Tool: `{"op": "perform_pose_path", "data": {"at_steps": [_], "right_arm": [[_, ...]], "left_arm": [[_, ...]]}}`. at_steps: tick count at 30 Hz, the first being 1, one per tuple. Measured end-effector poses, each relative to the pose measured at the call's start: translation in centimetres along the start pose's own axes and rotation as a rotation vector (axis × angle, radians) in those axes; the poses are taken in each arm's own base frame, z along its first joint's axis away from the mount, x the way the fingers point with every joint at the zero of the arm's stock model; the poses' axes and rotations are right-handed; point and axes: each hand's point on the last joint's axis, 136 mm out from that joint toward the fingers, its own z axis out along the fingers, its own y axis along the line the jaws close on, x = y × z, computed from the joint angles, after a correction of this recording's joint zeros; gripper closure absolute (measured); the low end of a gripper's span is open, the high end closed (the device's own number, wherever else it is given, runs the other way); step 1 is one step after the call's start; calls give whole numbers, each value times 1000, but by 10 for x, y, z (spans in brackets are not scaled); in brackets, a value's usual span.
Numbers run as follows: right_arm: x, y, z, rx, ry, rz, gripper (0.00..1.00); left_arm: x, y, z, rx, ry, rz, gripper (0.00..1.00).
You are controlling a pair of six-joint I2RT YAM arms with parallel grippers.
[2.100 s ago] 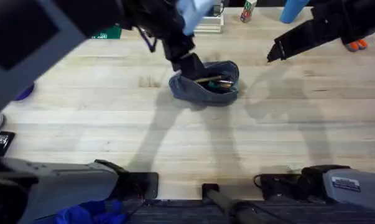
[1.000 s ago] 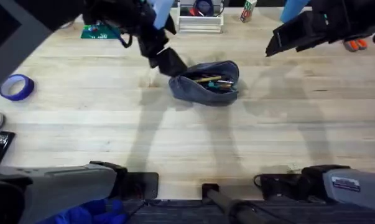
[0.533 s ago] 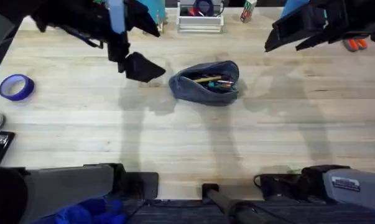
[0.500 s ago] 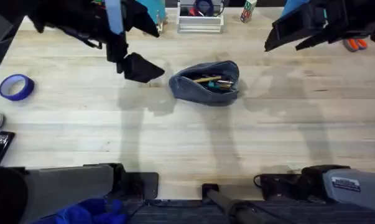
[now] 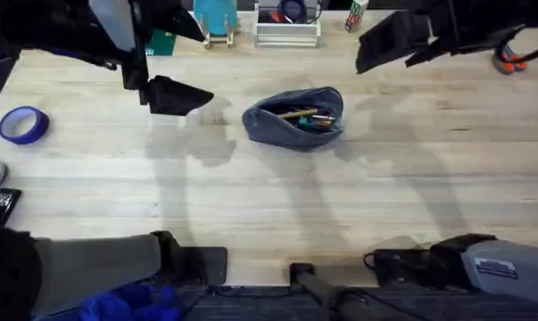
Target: Unzip the bag, pick up the pens from the table one at a time and place them inside, then zip the bag closed.
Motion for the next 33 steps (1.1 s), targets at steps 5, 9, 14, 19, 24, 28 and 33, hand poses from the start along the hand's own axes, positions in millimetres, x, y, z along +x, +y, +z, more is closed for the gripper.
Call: {"op": "perform_pose_path", "data": {"at_steps": [5, 9, 14, 19, 24, 28, 33], "right_arm": [[-6, 9, 2, -3, -21, 23, 3], [-7, 21, 4, -19, -26, 49, 3], [-8, 36, 7, -45, -31, 89, 3], [-14, 52, 8, -73, -56, 94, 3], [-16, 60, 9, -89, -64, 107, 3], [-14, 65, 10, -95, -57, 129, 3], [-12, 73, 11, -107, -47, 158, 5]], "left_arm": [[16, -6, 4, -4, -22, -28, 6], [30, -17, 9, 3, -49, -50, 6], [45, -20, 17, -24, -81, -18, 6], [56, -26, 29, -35, -111, -2, 7], [68, -28, 42, -16, -150, -37, 7], [80, -27, 53, 8, -184, -77, 8], [88, -29, 62, 30, -208, -95, 8]]}}
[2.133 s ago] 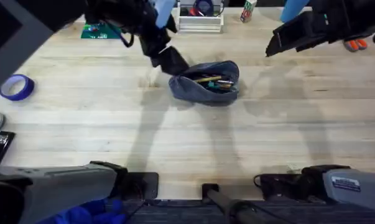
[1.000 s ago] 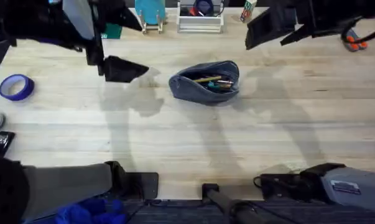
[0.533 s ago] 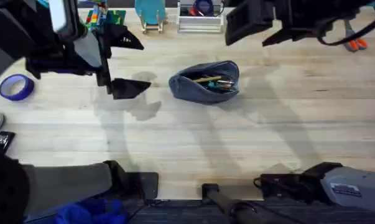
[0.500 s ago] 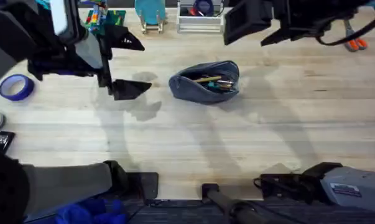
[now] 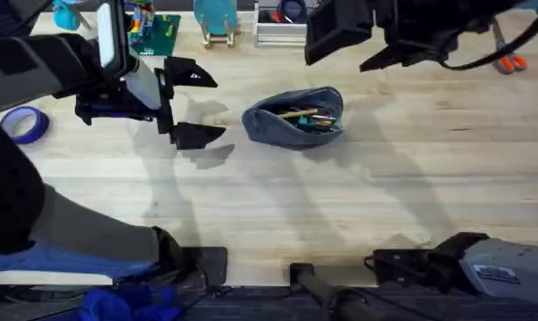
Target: Unzip the bag, pick up the pens from the table one at a time and place them inside, then zip the bag closed.
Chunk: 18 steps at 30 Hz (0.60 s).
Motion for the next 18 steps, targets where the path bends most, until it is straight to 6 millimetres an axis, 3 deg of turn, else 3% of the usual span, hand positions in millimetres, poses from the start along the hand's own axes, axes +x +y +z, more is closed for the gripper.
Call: {"op": "perform_pose_path", "data": {"at_steps": [14, 18], "right_arm": [[12, 13, 4, 16, 19, 278, 5], [17, 25, 10, 40, -1, 328, 5]], "left_arm": [[0, 1, 1, -3, -12, 28, 8], [0, 1, 1, -3, -12, 27, 8]]}}
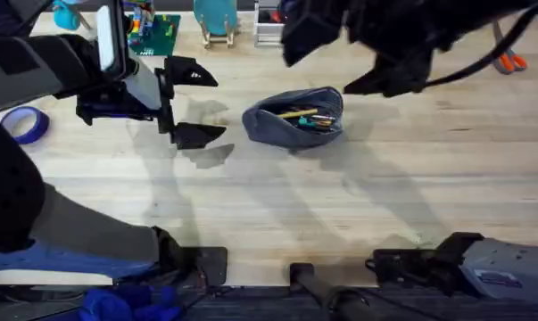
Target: Unzip the bag, pick up the pens from the table one at a time and place them inside, then zip the bag closed.
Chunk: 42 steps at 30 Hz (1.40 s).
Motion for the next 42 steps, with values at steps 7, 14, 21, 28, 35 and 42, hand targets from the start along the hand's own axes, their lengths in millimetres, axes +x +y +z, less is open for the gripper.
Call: {"op": "perform_pose_path", "data": {"at_steps": [7, 14, 21, 28, 35, 42], "right_arm": [[19, 12, 23, 13, -23, 23, 6], [33, 10, 55, 10, -17, 57, 6], [53, 26, 67, -23, -3, 27, 5], [58, 25, 79, 9, 4, 22, 5], [63, 22, 92, 51, 3, -5, 5], [74, 16, 116, 144, -29, -101, 5]], "left_arm": [[0, 0, 0, 0, 0, 1, 9], [0, 0, 0, -1, 0, 2, 8], [0, 1, 0, -2, 1, 5, 8], [0, 1, 0, -3, 1, 7, 8], [0, 1, 0, -3, 1, 7, 8], [0, 1, 0, -3, 1, 7, 8]]}}
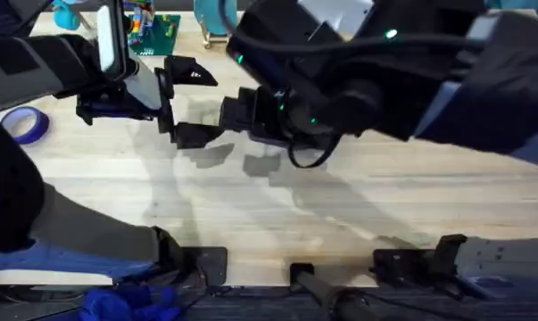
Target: Unzip the bag, pick up the pens from the table one at a time and place them inside, then zip the bag closed.
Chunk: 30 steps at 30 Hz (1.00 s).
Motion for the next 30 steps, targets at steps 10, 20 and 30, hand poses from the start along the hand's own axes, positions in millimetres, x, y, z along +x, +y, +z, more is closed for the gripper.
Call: {"op": "perform_pose_path", "data": {"at_steps": [10, 20, 30], "right_arm": [[-4, 7, 7, 7, -61, -100, 5], [1, 16, 26, -4, -77, -187, 5], [-4, 22, 36, -5, -112, -226, 6]], "left_arm": [[0, 0, 0, 0, 0, 0, 8], [0, 0, 0, 0, 0, 0, 8], [0, 0, 0, 0, 0, 0, 8]]}}
